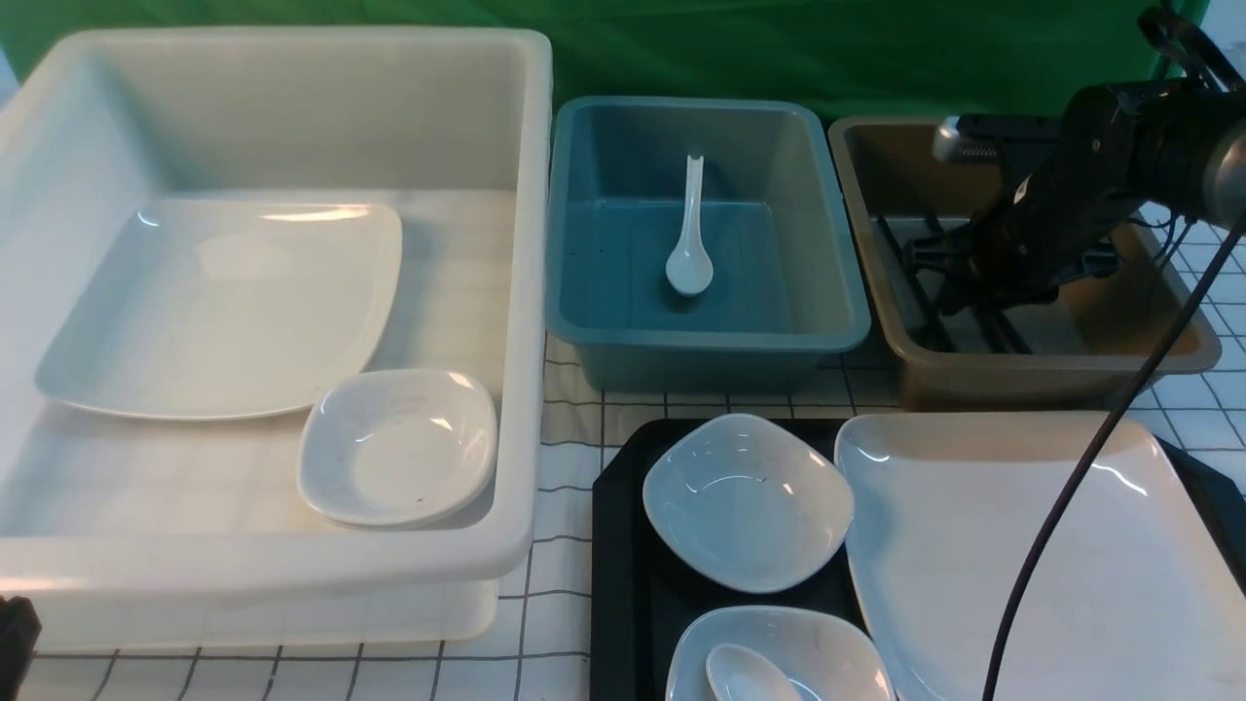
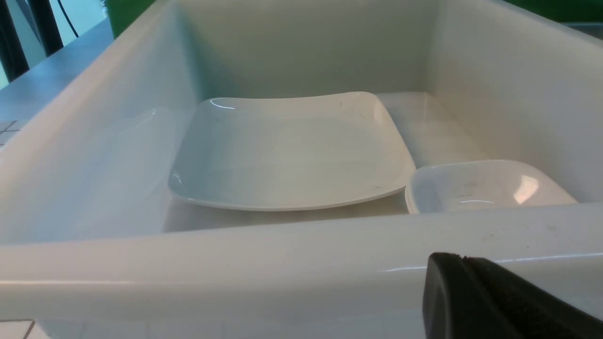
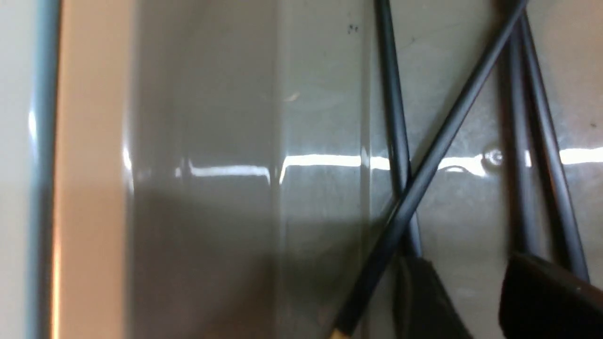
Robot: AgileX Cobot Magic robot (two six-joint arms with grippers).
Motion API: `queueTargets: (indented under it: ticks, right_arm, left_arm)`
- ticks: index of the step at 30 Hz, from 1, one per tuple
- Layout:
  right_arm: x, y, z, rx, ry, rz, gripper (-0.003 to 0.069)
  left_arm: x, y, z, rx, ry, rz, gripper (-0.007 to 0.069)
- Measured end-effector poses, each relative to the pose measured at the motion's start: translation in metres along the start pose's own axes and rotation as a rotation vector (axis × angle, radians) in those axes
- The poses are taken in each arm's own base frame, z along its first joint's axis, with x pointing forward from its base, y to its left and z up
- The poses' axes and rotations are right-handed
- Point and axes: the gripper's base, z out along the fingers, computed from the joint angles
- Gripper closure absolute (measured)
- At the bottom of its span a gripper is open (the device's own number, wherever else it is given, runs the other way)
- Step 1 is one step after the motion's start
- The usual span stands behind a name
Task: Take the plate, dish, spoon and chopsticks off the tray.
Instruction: Use the right arm to put the chopsticks into the small storage box on the right, then use the left arm to grab a soup spoon from the plate
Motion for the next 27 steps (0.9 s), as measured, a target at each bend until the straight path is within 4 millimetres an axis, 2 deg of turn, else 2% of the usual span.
queueTargets:
  ticks: [3,5,8,10,11,12,13,15,17,18,19,20,21,24,27]
  right_arm:
    - [-0.002,0.000,-0.019,0.002,0.020,-0.021,0.0431]
    - [-0.007,0.001,-0.044,0.002,0.023,-0.063,0.0481]
    - [-0.011,0.001,-0.096,0.000,0.013,-0.135,0.0577]
    - [-0.010,0.001,-0.119,0.000,0.005,-0.155,0.0609]
    - [-0.009,0.001,-0.138,0.000,-0.005,-0.165,0.0633]
    - [-0.004,0.000,-0.171,-0.001,-0.030,-0.173,0.0653]
    - [0.000,0.000,-0.185,-0.001,-0.044,-0.178,0.0657]
    - [0.013,-0.001,-0.217,-0.001,-0.071,-0.181,0.0659]
    - [0.028,-0.002,-0.239,-0.008,-0.089,-0.178,0.0659]
    - [0.038,-0.003,-0.249,-0.009,-0.095,-0.177,0.0659]
    - [0.040,-0.004,-0.250,-0.009,-0.096,-0.177,0.0659]
    - [0.052,-0.005,-0.259,-0.010,-0.105,-0.177,0.0659]
    - [0.074,-0.007,-0.272,-0.010,-0.115,-0.177,0.0659]
    - [0.110,-0.011,-0.282,-0.012,-0.141,-0.170,0.0659]
    - [0.145,-0.015,-0.284,-0.015,-0.174,-0.151,0.0659]
  left_arm:
    - [0.000,0.000,0.000,-0.003,0.000,0.016,0.0603]
    - [0.000,0.001,0.000,-0.006,0.001,0.027,0.0603]
    - [0.000,0.001,0.000,-0.006,0.001,0.030,0.0603]
    - [0.000,0.000,0.000,-0.005,0.001,0.017,0.0603]
    - [0.000,0.000,0.000,-0.001,0.000,-0.005,0.0603]
    - [0.000,-0.001,0.000,0.009,-0.001,-0.069,0.0603]
    - [0.000,-0.002,0.000,0.017,-0.003,-0.120,0.0603]
    - [-0.001,-0.004,0.000,0.040,-0.010,-0.255,0.0603]
    - [-0.003,-0.005,0.000,0.064,-0.019,-0.405,0.0603]
    - [-0.004,-0.006,0.000,0.077,-0.024,-0.493,0.0603]
    - [-0.004,-0.006,0.000,0.080,-0.027,-0.510,0.0603]
    - [-0.005,-0.007,0.000,0.092,-0.034,-0.586,0.0603]
    - [-0.007,-0.008,-0.001,0.108,-0.041,-0.690,0.0603]
    - [-0.008,-0.008,-0.001,0.122,-0.048,-0.777,0.0603]
    - [-0.009,-0.009,-0.001,0.133,-0.050,-0.856,0.0603]
